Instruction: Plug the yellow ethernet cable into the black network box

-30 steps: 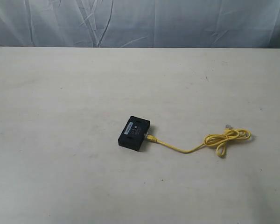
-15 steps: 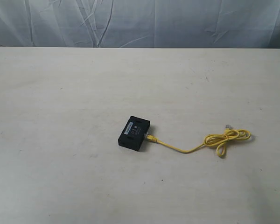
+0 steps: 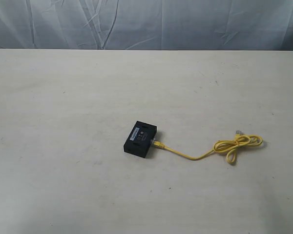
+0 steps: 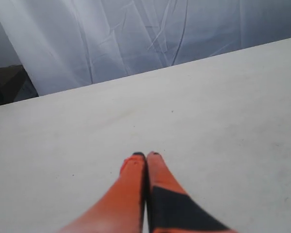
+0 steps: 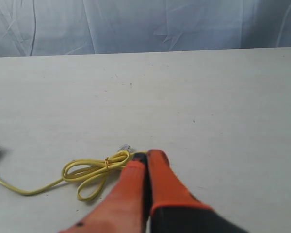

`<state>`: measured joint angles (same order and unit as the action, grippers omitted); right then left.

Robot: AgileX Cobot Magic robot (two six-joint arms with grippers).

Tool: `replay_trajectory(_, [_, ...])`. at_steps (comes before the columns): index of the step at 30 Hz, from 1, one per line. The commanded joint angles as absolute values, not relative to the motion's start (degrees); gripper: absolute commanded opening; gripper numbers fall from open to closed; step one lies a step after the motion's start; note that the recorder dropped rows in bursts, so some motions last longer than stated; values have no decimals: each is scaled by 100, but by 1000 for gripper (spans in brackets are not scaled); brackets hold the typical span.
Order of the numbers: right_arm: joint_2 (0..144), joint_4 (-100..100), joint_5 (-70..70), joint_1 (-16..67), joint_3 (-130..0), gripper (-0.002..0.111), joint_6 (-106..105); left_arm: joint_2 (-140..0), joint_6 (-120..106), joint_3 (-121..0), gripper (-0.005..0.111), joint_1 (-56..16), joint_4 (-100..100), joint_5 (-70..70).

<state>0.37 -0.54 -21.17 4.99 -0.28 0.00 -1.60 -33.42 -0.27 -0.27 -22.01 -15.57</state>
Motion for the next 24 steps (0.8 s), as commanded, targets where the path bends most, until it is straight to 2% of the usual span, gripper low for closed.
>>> replay_trajectory(1, [0,-54,-2016,471,0,0,0,-140,-2182,0,0,19,-1363,-1396])
replay_trajectory(7, [0,-54,-2016,471,0,0,0,-140,-504,0,0,120,-838,-1371])
replay_trajectory(24, [0,-54,-2016,471,0,0,0,0,-438,0,0,120,-715,-1326])
